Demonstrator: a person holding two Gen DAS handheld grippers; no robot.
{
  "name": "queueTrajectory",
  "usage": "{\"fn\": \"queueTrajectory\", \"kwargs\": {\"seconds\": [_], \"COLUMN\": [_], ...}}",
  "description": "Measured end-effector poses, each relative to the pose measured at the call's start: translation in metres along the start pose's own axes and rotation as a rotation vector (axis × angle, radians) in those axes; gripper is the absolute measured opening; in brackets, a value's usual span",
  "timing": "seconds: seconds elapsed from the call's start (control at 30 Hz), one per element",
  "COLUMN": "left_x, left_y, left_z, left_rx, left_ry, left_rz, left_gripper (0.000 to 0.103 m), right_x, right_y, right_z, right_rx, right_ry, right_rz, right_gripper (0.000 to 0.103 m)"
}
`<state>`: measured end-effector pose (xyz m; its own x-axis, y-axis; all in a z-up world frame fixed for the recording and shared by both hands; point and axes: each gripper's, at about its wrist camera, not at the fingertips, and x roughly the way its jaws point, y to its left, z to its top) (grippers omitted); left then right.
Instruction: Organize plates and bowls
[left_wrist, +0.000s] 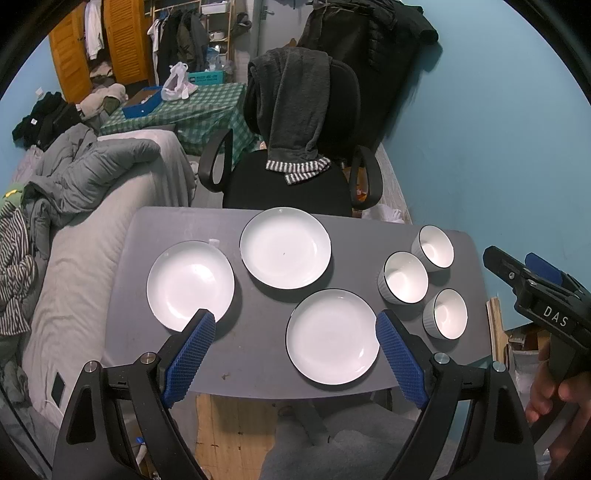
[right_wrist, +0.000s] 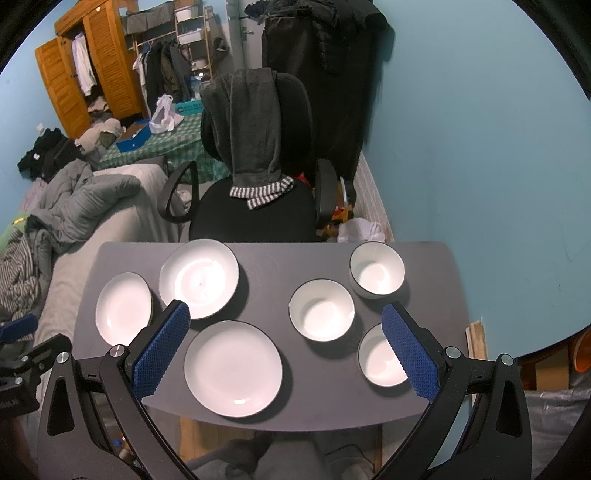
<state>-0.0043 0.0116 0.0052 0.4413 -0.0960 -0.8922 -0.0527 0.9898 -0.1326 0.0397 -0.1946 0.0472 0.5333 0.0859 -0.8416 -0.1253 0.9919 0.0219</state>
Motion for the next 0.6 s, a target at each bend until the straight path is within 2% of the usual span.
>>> {"fn": "queueTrajectory", "kwargs": {"seconds": [0.43, 0.6], "left_x": [0.007, 0.014], "left_y": [0.004, 0.005], "left_z": [-0.004, -0.004], "left_rx": [-0.01, -0.01], "left_ry": [0.014, 0.026], "left_rz": [0.003, 0.011], "left_gripper": [0.09, 0.09], "right_x": [0.005, 0.015], "right_y": [0.003, 0.006], "right_z": [-0.003, -0.005], "right_rx": [-0.006, -0.06], "right_ry": [0.006, 0.019], "right_rz": [0.001, -0.007], "right_gripper": [0.102, 0.102]}}
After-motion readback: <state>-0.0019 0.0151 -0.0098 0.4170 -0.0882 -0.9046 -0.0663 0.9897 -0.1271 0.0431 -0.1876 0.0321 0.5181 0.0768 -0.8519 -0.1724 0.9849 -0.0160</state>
